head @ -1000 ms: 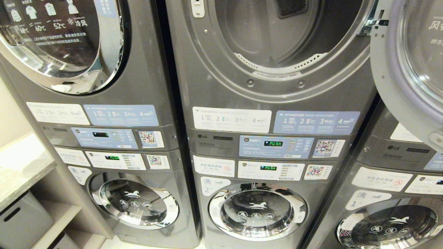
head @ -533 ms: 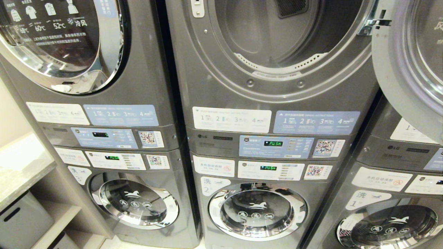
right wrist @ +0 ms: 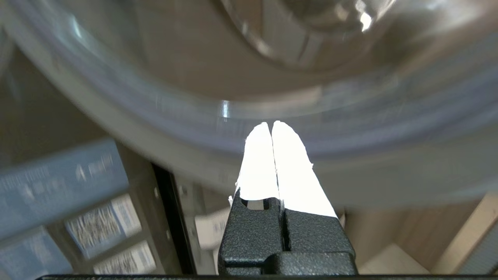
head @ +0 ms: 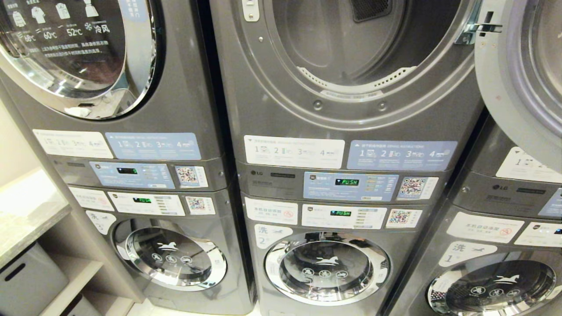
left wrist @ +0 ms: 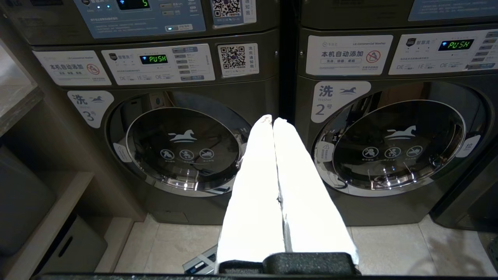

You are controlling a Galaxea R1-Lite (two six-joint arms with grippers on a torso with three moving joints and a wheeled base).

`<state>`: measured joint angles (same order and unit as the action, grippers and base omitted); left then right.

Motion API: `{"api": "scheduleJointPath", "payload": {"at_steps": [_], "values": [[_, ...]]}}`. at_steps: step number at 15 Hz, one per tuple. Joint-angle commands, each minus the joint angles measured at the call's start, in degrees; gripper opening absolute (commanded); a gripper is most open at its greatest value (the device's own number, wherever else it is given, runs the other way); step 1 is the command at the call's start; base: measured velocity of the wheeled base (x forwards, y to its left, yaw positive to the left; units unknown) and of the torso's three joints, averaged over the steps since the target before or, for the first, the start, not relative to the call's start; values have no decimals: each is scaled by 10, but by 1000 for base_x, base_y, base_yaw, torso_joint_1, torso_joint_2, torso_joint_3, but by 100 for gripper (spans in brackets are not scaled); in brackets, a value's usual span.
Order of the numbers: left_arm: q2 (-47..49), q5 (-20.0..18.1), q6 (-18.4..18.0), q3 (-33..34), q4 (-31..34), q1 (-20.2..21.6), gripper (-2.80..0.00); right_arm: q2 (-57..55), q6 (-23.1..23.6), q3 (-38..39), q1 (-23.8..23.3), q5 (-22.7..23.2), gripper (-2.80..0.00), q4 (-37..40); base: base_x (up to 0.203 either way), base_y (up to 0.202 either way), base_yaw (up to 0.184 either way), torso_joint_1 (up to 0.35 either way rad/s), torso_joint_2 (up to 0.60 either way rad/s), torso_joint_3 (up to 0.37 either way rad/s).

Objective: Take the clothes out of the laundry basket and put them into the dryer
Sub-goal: Open the dryer

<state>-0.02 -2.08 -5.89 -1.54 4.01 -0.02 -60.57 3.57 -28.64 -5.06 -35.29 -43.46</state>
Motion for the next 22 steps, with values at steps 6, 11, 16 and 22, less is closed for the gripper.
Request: {"api": "scheduleJointPath", "payload": {"at_steps": [6,11,16,22], "values": [[-1,0,0,0,1,0,-280,183,-2,259,-1,245,-280,30,0,0,0,0,0,0],[-1,-1,1,0,0,0,-280,440,-1,280,-1,366,-280,300,0,0,0,0,0,0],[-1,-3,0,-1,6,0,-280,453,-39,283,91,392,-280,412,0,0,0,0,0,0],[-1,-4,0,-2,6,0,-280,589,57,277,56,376,-280,461,0,0,0,0,0,0]]}}
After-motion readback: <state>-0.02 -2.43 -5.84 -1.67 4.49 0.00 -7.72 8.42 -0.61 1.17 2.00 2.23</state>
